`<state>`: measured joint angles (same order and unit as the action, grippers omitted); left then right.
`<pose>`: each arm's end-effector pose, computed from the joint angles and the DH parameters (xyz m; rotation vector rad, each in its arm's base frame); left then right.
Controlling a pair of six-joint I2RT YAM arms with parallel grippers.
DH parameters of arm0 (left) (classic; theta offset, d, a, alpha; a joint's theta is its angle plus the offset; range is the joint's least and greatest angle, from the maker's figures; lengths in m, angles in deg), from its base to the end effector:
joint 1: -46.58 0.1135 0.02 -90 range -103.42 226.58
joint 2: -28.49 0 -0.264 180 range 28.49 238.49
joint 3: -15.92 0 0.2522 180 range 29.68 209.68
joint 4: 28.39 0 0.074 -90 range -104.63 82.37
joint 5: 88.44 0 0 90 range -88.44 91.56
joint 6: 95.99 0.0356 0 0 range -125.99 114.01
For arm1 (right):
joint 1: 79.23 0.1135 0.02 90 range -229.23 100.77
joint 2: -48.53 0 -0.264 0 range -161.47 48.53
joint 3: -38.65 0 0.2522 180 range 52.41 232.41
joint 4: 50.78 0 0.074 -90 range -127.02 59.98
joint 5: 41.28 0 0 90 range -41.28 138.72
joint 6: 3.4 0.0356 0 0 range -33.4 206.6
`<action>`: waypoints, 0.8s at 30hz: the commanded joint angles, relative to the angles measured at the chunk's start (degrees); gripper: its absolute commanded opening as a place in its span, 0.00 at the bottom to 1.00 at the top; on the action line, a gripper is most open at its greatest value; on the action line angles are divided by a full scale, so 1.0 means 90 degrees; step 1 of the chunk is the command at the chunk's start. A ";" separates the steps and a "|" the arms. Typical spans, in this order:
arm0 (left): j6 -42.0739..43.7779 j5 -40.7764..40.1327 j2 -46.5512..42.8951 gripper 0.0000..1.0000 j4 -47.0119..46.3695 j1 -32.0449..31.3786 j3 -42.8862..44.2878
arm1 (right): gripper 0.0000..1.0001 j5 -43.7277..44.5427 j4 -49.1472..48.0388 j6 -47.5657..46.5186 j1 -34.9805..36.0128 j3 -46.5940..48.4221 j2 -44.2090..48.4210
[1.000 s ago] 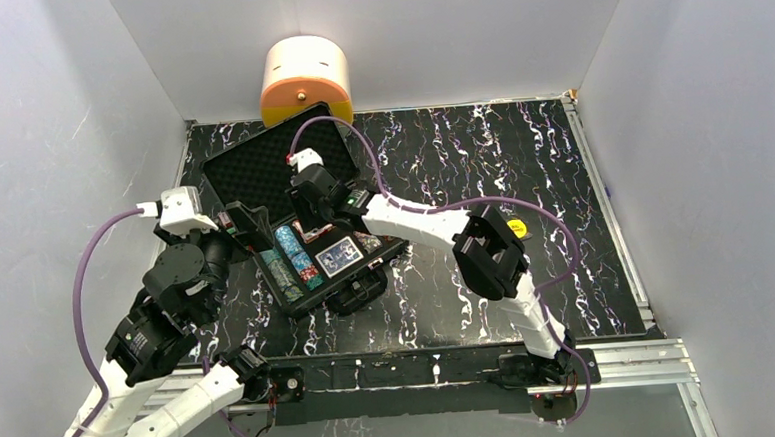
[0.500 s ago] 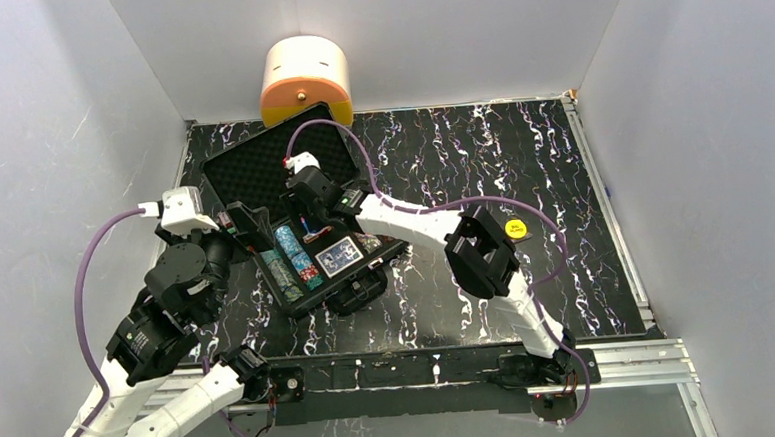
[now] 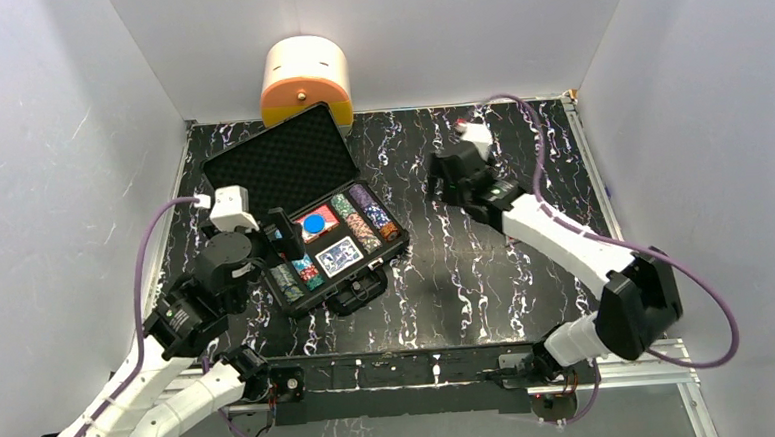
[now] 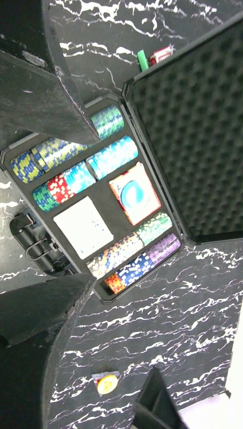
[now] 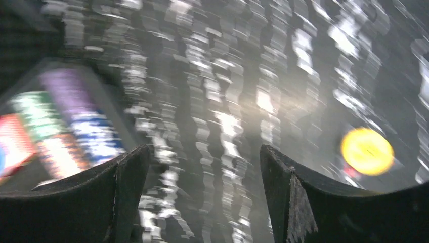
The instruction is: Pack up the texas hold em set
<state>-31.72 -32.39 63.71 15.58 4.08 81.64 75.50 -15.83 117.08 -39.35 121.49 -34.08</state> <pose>0.1036 -0.0680 0.3696 -0.1596 1.7696 -0.3276 0.2598 0.1962 0.3161 0.0887 2.1104 0.2246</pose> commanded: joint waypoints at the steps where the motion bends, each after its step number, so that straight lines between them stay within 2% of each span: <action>1: -0.0244 0.0352 0.0205 0.98 -0.0247 0.0006 -0.0051 | 0.90 0.0530 0.0792 0.0738 -0.1257 -0.1301 0.0662; 4: -0.0272 0.0385 0.0282 0.98 -0.0280 0.0005 -0.0051 | 0.94 0.0277 0.0309 0.0260 -0.1758 -0.1891 0.0638; 8: -0.0286 0.0394 0.0295 0.98 -0.0286 0.0006 -0.0059 | 0.91 -0.0174 -0.0196 -0.0002 -0.2484 -0.2511 0.0415; 11: -0.0261 0.0371 0.0286 0.98 -0.0264 0.0006 -0.0054 | 0.90 -0.0323 -0.0559 -0.0153 -0.2728 -0.2715 0.0344; 15: -0.0175 0.0346 0.0319 0.98 -0.0257 0.0006 -0.0015 | 0.92 -0.0541 -0.0781 -0.0367 -0.2978 -0.2616 0.0042; 24: -0.0149 0.0268 0.0277 0.98 -0.0218 0.0005 0.0011 | 0.94 -0.0731 -0.0524 -0.0541 -0.3467 -0.2045 -0.0892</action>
<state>-33.65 -29.07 66.67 14.14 4.08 81.47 69.43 -19.52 113.96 -69.25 99.65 -40.62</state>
